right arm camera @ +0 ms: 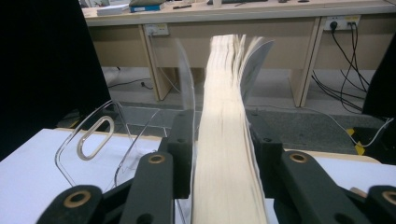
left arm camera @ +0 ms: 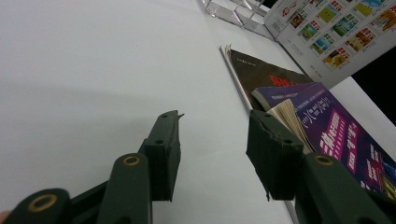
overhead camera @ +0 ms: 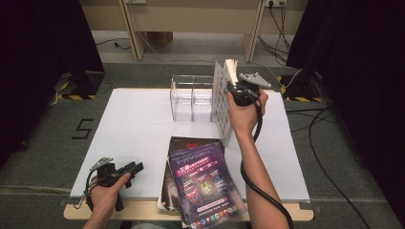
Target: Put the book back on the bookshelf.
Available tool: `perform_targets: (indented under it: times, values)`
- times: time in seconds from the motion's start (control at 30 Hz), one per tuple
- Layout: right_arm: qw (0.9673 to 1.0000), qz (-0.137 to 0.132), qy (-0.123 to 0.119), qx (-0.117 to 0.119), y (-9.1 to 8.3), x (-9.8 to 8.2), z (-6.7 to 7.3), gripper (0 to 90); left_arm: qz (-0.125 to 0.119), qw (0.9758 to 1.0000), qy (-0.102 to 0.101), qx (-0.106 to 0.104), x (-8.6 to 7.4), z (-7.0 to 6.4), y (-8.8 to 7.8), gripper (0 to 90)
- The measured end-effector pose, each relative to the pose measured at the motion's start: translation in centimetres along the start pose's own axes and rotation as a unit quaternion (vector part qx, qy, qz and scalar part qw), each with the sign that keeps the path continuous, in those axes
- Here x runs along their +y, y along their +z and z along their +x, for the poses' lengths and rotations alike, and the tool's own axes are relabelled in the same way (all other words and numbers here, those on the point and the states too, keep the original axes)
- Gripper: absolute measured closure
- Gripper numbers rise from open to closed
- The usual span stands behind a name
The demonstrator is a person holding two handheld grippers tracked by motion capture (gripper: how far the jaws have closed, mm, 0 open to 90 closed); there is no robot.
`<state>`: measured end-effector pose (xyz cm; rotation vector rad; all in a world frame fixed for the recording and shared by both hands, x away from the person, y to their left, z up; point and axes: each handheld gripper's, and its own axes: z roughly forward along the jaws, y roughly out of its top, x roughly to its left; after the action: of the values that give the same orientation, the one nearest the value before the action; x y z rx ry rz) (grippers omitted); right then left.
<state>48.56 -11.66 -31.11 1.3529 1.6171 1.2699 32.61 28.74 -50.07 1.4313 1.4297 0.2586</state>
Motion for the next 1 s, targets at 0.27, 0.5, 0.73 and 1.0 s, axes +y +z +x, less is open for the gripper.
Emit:
perform_targets:
  times: [0.27,0.5,0.73,1.0]
  values:
    - [0.9999,-0.005,0.013,-0.001,-0.6,-0.4,-0.5,65.6,0.0,1.0,-0.001,0.0,0.0,0.1,0.0,53.6]
    - [0.9996,-0.022,0.018,0.003,-1.6,-1.8,-0.7,65.3,0.0,1.0,-0.001,-0.001,0.0,0.0,-0.1,53.6]
    - [0.9983,-0.056,0.015,-0.002,-2.5,-4.2,-0.3,63.5,0.0,1.0,-0.002,-0.001,0.0,0.0,0.0,53.6]
    - [0.9984,-0.054,0.018,-0.006,-2.3,-4.6,-0.2,63.9,-0.001,1.0,-0.001,-0.001,0.0,0.0,0.0,53.6]
